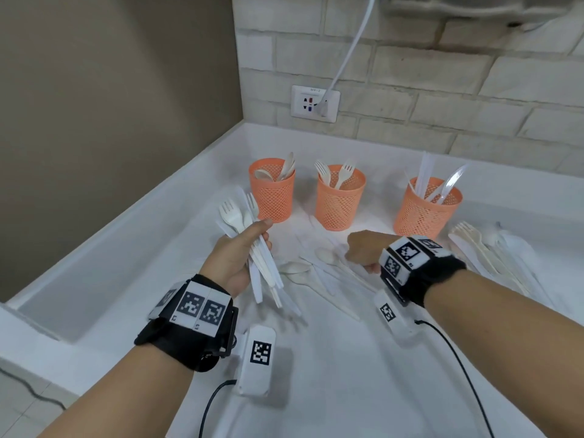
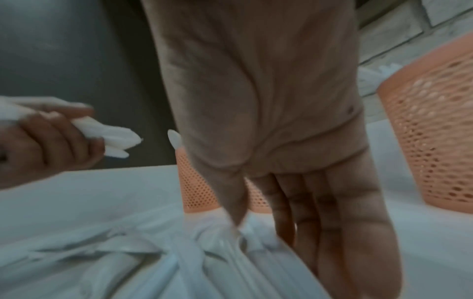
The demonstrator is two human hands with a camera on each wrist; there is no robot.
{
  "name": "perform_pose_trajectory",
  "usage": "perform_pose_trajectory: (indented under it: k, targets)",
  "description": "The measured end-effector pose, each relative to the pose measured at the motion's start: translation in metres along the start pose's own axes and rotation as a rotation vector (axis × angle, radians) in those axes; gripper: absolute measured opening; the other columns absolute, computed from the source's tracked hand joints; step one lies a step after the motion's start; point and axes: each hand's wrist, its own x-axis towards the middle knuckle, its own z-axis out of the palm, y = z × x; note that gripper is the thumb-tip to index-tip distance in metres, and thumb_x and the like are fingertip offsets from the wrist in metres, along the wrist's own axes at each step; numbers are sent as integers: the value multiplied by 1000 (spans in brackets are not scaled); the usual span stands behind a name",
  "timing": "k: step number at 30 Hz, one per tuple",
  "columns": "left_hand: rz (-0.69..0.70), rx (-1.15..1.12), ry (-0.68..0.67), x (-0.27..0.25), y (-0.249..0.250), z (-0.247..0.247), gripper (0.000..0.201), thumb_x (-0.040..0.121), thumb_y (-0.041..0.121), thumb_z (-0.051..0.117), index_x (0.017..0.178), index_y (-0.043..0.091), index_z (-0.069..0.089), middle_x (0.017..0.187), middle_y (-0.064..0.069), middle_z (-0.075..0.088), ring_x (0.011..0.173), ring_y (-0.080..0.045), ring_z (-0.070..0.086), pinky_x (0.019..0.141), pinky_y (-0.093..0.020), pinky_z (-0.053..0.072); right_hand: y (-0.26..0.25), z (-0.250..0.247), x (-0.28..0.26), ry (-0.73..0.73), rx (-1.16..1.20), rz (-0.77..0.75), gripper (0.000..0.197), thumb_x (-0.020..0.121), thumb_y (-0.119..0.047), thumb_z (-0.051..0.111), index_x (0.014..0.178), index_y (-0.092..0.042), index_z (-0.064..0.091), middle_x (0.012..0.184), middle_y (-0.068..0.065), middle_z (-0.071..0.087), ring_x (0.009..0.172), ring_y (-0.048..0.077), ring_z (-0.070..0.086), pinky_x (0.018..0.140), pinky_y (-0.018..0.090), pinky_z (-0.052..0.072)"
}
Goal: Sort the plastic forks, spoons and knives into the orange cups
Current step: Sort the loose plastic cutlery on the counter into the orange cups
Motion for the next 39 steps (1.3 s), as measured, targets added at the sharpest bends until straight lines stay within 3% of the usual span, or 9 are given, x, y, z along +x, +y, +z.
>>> perform_pose_trajectory:
  k: [4, 8, 13, 19, 22, 24, 30, 37, 39]
  targets:
    - [-6, 1, -12, 0, -2, 7, 11, 79, 13, 71, 83, 13, 61, 54, 2, 54, 45, -9, 52, 48, -22, 47, -14, 13, -10, -33, 68, -33, 58, 90, -57, 42, 57, -9, 43, 56, 0, 45, 54, 14, 45, 60, 24, 39]
    - [-9, 11, -30, -5, -4, 12, 12, 79, 12, 71, 85, 11, 61, 53, 1, 54, 45, -9, 53, 50, -23, 47, -30, 28, -4, 84, 82, -90, 36, 88, -30, 56, 64, -8, 42, 61, 0, 41, 58, 15, 43, 47, 22, 30]
    - [-16, -10, -17, -7, -3, 3, 13, 78, 12, 72, 79, 12, 59, 53, 2, 54, 45, -9, 53, 54, -24, 46, -29, 26, -20, 10, 226, -13, 38, 85, -24, 56, 55, -10, 36, 16, -3, 33, 45, 14, 36, 47, 23, 31]
    - [-23, -13, -29, -13, -8, 5, 12, 79, 11, 70, 76, 12, 58, 51, 3, 54, 44, -9, 52, 49, -23, 47, -37, 42, -15, 102, 163, 60, 15, 90, -14, 48, 80, -4, 43, 86, 8, 51, 75, 22, 54, 56, 25, 39]
    - [-19, -27, -26, -16, -10, 5, 11, 80, 10, 68, 77, 13, 58, 50, 3, 54, 43, -8, 52, 46, -21, 48, -36, 46, -12, 90, 265, 35, 26, 91, -10, 46, 114, 1, 42, 100, 11, 48, 90, 24, 51, 69, 29, 40]
    - [-15, -33, -16, -18, -10, 2, 12, 81, 10, 68, 77, 13, 57, 51, 2, 54, 42, -8, 52, 46, -21, 47, -35, 48, -11, 100, 275, 27, 28, 93, -10, 42, 118, 1, 42, 109, 15, 53, 99, 28, 55, 73, 30, 39]
    - [-27, -39, 23, -20, -13, -6, 15, 79, 9, 69, 71, 12, 56, 50, 2, 55, 41, -9, 54, 47, -20, 48, -26, 55, -15, 88, 237, -23, 6, 96, -12, 35, 94, -7, 35, 86, 4, 44, 73, 19, 46, 50, 24, 27]
    - [-15, -31, 14, -22, -21, -2, 18, 79, 6, 68, 66, 12, 56, 55, 0, 56, 42, -7, 54, 44, -18, 47, 2, 47, -40, 226, 561, -51, 17, 96, -10, 26, 81, -8, 34, 66, -2, 31, 56, 12, 29, 58, 21, 27]
    - [-11, -16, -9, -25, -24, 6, 15, 79, 5, 67, 69, 10, 57, 63, -3, 56, 45, -7, 56, 44, -18, 47, 0, 44, -48, 180, 849, -123, 23, 94, -6, 27, 73, -13, 32, 66, 0, 29, 54, 14, 29, 57, 19, 29]
